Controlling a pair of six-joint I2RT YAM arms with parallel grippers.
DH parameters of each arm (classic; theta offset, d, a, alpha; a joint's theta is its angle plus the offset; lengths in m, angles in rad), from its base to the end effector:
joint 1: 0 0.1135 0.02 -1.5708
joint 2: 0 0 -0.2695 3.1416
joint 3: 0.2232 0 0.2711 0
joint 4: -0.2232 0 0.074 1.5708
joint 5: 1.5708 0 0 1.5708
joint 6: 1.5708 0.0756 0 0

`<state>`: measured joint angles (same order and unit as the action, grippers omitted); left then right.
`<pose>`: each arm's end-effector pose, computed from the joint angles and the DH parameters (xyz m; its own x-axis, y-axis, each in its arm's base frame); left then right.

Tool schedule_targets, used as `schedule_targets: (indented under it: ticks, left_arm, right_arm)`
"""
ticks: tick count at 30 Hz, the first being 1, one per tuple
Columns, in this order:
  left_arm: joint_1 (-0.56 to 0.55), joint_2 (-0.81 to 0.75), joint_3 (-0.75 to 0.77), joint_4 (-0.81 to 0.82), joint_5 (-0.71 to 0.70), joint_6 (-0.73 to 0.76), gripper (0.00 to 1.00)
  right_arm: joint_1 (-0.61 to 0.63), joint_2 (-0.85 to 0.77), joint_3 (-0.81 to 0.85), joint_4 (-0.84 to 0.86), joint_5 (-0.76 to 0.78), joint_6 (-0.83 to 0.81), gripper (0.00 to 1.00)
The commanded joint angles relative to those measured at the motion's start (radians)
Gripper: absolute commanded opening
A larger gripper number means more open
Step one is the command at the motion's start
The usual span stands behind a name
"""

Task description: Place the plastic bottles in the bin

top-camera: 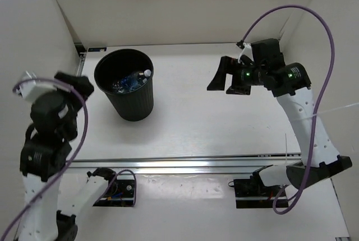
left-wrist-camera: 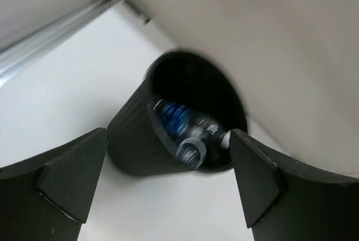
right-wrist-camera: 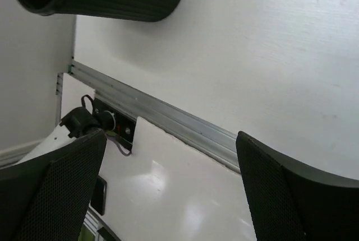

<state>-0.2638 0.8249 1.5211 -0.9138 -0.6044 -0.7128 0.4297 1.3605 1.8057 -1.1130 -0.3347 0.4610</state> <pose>0.1410 0.0064 0.4976 0.0523 -0.5715 -0.8189 -0.3792 0.7473 -0.5457 0.2539 0.1437 0.4550 -0.7835 0.1031 -0.6127 -0.3120 0.7875 0.5315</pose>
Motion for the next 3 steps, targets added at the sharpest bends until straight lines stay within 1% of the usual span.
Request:
schedule_targets:
  ticks: [1, 2, 3]
  left_arm:
    - [-0.002, -0.076, -0.200, -0.193, 0.023, -0.128, 1.00]
    - [-0.002, -0.101, -0.249, -0.238, 0.023, -0.163, 1.00]
    - [-0.002, -0.145, -0.263, -0.293, 0.023, -0.203, 1.00]
  right_arm:
    - [-0.029, -0.116, -0.052, 0.034, 0.006, -0.007, 1.00]
    - [-0.040, -0.136, -0.068, 0.044, 0.041, -0.007, 1.00]
    - [-0.028, -0.153, -0.068, 0.044, 0.109, -0.007, 1.00]
